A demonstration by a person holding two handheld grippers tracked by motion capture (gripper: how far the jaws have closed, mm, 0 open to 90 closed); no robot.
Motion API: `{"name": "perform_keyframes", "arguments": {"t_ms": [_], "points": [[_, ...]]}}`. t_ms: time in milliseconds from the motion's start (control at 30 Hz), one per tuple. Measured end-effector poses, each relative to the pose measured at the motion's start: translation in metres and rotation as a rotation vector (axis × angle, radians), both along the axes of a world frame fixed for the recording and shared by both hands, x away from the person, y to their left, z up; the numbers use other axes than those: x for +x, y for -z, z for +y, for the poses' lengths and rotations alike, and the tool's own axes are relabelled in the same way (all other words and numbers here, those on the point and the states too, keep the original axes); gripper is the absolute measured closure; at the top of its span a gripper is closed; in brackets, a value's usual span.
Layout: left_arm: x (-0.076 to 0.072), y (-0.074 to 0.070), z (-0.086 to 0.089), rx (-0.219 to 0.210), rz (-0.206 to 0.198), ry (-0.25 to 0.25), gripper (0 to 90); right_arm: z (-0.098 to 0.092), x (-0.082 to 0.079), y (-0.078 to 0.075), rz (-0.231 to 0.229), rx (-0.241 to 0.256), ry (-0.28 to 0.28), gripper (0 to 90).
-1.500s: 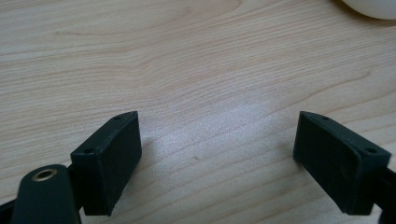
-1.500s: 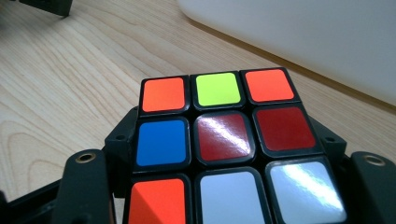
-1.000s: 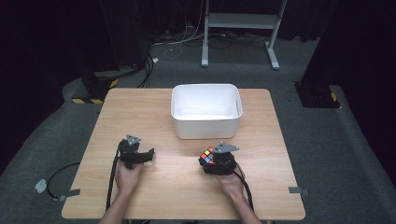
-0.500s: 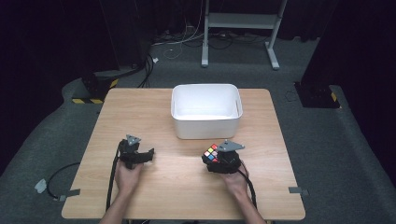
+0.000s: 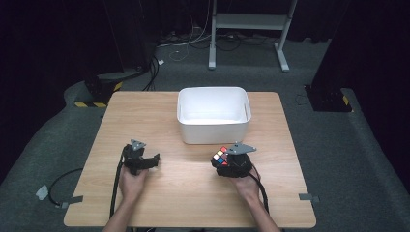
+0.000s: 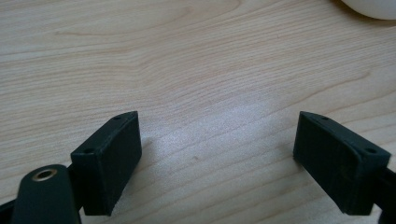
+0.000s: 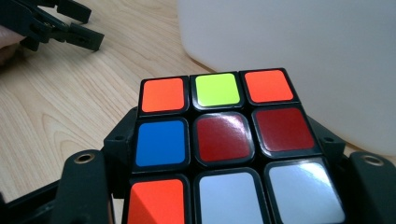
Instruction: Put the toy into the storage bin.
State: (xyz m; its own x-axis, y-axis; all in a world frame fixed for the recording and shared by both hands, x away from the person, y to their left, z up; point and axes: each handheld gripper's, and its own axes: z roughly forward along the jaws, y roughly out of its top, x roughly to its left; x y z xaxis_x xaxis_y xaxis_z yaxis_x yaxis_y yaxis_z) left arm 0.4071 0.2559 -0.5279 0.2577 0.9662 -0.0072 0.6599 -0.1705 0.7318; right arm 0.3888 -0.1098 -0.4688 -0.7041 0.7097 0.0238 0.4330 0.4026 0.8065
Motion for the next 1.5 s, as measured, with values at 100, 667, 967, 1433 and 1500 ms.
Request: {"name": "perform_keyframes", "arguments": {"t_ms": [100,667,967,1433,1500], "points": [[0.000,0.000,0.000,0.002,0.001,0.002,15.5,0.000,0.000,-0.004,-0.002,0.003,-0.007,31.6],[0.000,0.000,0.000,0.003,0.001,0.002,15.5,-0.002,0.003,-0.025,-0.007,0.002,-0.050,31.6],[0.000,0.000,0.000,0.001,0.000,0.001,15.5,-0.006,0.008,-0.033,-0.006,0.012,-0.042,31.6],[0.000,0.000,0.000,0.003,0.001,0.004,15.5,-0.008,0.016,-0.043,0.001,0.035,-0.027,31.7],[0.000,0.000,0.000,0.003,0.001,0.004,15.5,-0.008,0.017,-0.045,-0.002,0.034,-0.026,31.7]]}}
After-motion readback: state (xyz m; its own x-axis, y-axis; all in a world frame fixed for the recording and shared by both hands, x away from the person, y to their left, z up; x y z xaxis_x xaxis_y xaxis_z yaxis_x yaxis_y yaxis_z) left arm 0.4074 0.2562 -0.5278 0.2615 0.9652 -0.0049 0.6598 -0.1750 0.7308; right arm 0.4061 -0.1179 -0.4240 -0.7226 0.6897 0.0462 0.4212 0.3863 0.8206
